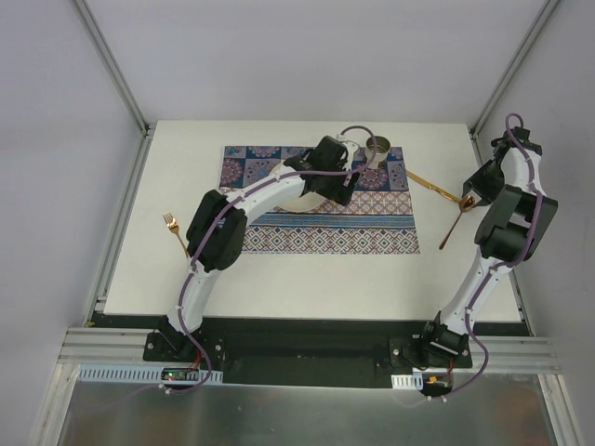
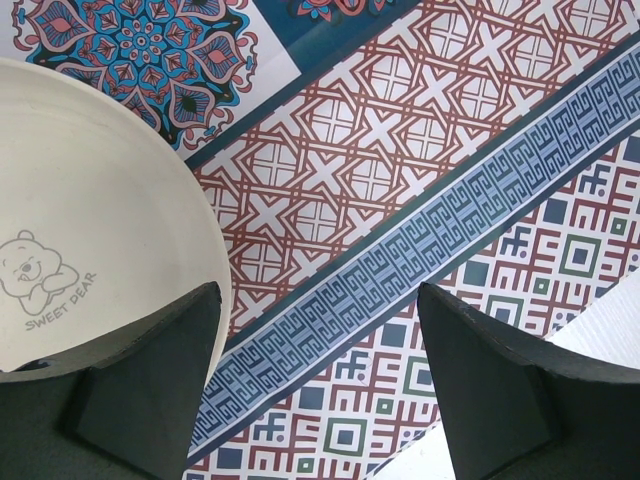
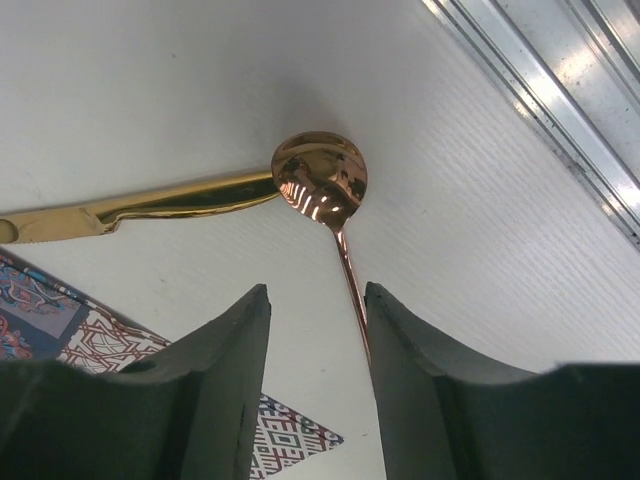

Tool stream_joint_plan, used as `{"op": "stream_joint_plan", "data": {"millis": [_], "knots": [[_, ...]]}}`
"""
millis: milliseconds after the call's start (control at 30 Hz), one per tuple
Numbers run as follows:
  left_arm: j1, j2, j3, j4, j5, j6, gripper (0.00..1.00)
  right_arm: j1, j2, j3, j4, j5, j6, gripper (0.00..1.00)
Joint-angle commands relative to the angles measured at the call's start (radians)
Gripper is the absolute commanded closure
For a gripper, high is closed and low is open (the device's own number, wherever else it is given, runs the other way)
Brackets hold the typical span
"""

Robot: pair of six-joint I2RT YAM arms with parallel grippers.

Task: Set the dinner table for one person
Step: Pick up the spoon from the corner of the board.

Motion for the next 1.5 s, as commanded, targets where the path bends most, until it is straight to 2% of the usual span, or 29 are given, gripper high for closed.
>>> {"op": "stream_joint_plan", "data": {"millis": [0, 233, 500, 1067, 1333, 1467], "knots": [[0.028, -0.099, 0.02, -0.002, 0.035, -0.026, 0.21, -0.025, -0.018, 0.016, 0.036, -0.001, -0.012, 0.53], [0.073, -0.122, 0.028, -0.002, 0.062, -0.048, 0.21, -0.079, 0.047, 0.064, 0.064, -0.042, -0.044, 0.47], [0.09, -0.101, 0.046, -0.002, 0.085, -0.068, 0.21, -0.128, 0.137, 0.113, 0.078, -0.112, -0.064, 0.46], [0.119, -0.073, 0.088, -0.002, 0.127, -0.083, 0.21, -0.128, 0.159, 0.058, 0.151, -0.115, -0.041, 0.46], [0.133, -0.078, 0.097, -0.004, 0.147, -0.08, 0.21, -0.118, 0.108, -0.056, 0.214, -0.119, -0.026, 0.46], [0.136, -0.084, 0.097, -0.002, 0.154, -0.078, 0.21, -0.111, 0.108, -0.061, 0.214, -0.113, -0.021, 0.46]]}}
